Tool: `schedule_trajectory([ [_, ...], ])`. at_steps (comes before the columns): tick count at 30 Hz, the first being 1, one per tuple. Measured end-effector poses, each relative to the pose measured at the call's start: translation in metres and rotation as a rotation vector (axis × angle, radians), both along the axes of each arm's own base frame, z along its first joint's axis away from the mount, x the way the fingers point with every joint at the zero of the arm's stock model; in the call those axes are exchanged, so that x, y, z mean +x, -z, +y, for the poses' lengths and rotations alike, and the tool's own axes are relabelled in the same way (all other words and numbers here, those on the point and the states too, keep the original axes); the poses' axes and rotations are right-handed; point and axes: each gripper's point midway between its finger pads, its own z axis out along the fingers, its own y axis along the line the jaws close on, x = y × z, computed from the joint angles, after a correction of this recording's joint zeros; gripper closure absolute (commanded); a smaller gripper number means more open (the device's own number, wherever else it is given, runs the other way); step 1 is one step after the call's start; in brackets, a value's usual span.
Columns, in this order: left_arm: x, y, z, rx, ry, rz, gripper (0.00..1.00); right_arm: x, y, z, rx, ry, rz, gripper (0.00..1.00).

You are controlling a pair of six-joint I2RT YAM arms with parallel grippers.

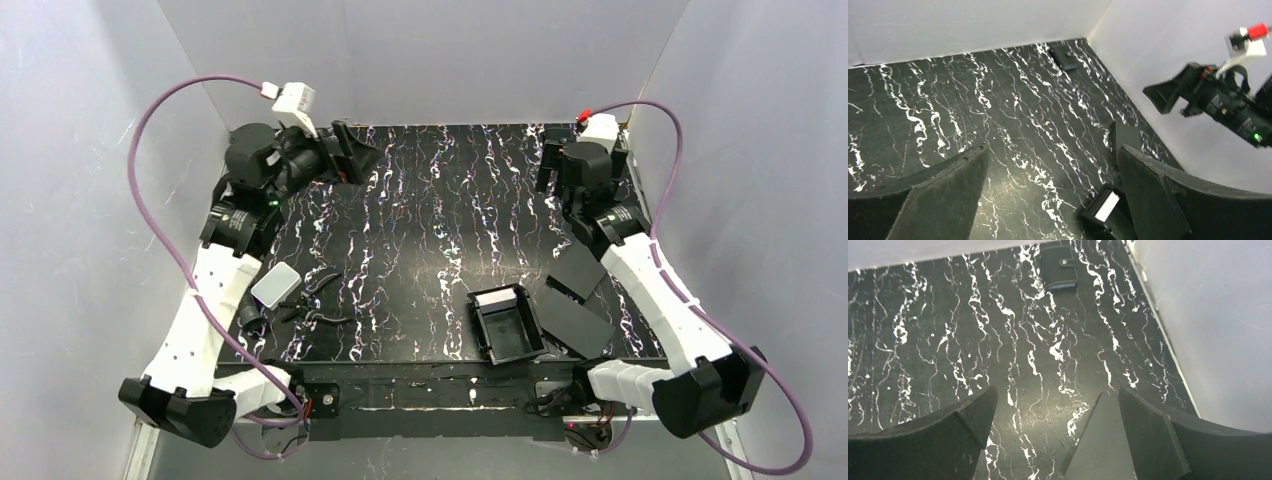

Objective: Put the credit cards into the card holder
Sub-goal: Move the card holder to the center of the board.

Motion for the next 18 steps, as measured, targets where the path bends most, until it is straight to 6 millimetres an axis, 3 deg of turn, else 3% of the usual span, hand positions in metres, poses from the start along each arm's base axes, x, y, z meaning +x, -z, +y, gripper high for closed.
schedule_trajectory([
  [5, 0.007, 0.031, -0.03, 0.106, 0.076, 0.019, 0.01, 0.019, 0.037, 0.012, -0.018, -0.016, 0.099, 0.0],
  [13, 0.011, 0.097, -0.038, 0.248, 0.11, 0.1, 0.01, 0.063, 0.1, 0.041, 0.006, -0.099, 0.216, 0.0],
  [18, 0.008, 0.126, -0.037, 0.282, 0.123, 0.128, 0.01, 0.119, 0.132, 0.03, 0.141, -0.083, 0.233, 0.0],
])
